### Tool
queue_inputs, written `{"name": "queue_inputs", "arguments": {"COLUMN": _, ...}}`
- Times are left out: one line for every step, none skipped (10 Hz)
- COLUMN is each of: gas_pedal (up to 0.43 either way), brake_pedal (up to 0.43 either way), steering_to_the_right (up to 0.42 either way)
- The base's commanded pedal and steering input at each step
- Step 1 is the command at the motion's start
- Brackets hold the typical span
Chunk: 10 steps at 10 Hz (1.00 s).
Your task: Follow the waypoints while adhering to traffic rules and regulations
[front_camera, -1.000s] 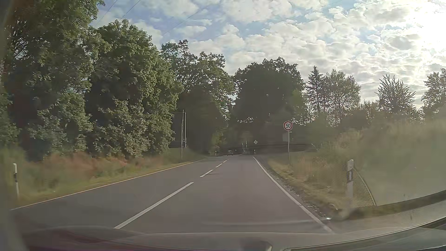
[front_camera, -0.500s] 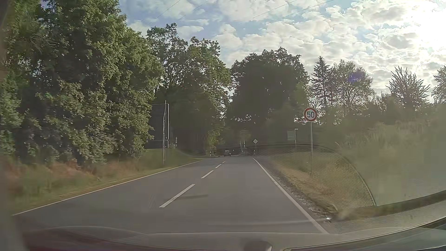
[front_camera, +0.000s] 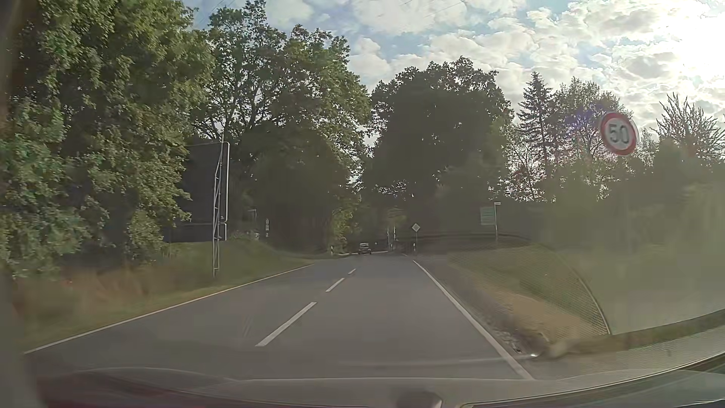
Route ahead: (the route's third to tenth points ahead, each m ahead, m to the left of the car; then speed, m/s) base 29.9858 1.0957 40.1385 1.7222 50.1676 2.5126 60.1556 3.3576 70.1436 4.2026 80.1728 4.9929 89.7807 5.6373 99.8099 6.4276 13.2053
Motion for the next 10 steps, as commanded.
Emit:
{"name": "queue_inputs", "arguments": {"gas_pedal": 0.157, "brake_pedal": 0.03, "steering_to_the_right": 0.005}}
{"name": "queue_inputs", "arguments": {"gas_pedal": 0.138, "brake_pedal": 0.03, "steering_to_the_right": 0.005}}
{"name": "queue_inputs", "arguments": {"gas_pedal": 0.13, "brake_pedal": 0.03, "steering_to_the_right": 0.005}}
{"name": "queue_inputs", "arguments": {"gas_pedal": 0.118, "brake_pedal": 0.03, "steering_to_the_right": 0.005}}
{"name": "queue_inputs", "arguments": {"gas_pedal": 0.118, "brake_pedal": 0.03, "steering_to_the_right": 0.005}}
{"name": "queue_inputs", "arguments": {"gas_pedal": 0.118, "brake_pedal": 0.03, "steering_to_the_right": 0.005}}
{"name": "queue_inputs", "arguments": {"gas_pedal": 0.118, "brake_pedal": 0.03, "steering_to_the_right": 0.006}}
{"name": "queue_inputs", "arguments": {"gas_pedal": 0.118, "brake_pedal": 0.03, "steering_to_the_right": 0.005}}
{"name": "queue_inputs", "arguments": {"gas_pedal": 0.118, "brake_pedal": 0.03, "steering_to_the_right": 0.005}}
{"name": "queue_inputs", "arguments": {"gas_pedal": 0.118, "brake_pedal": 0.03, "steering_to_the_right": 0.005}}
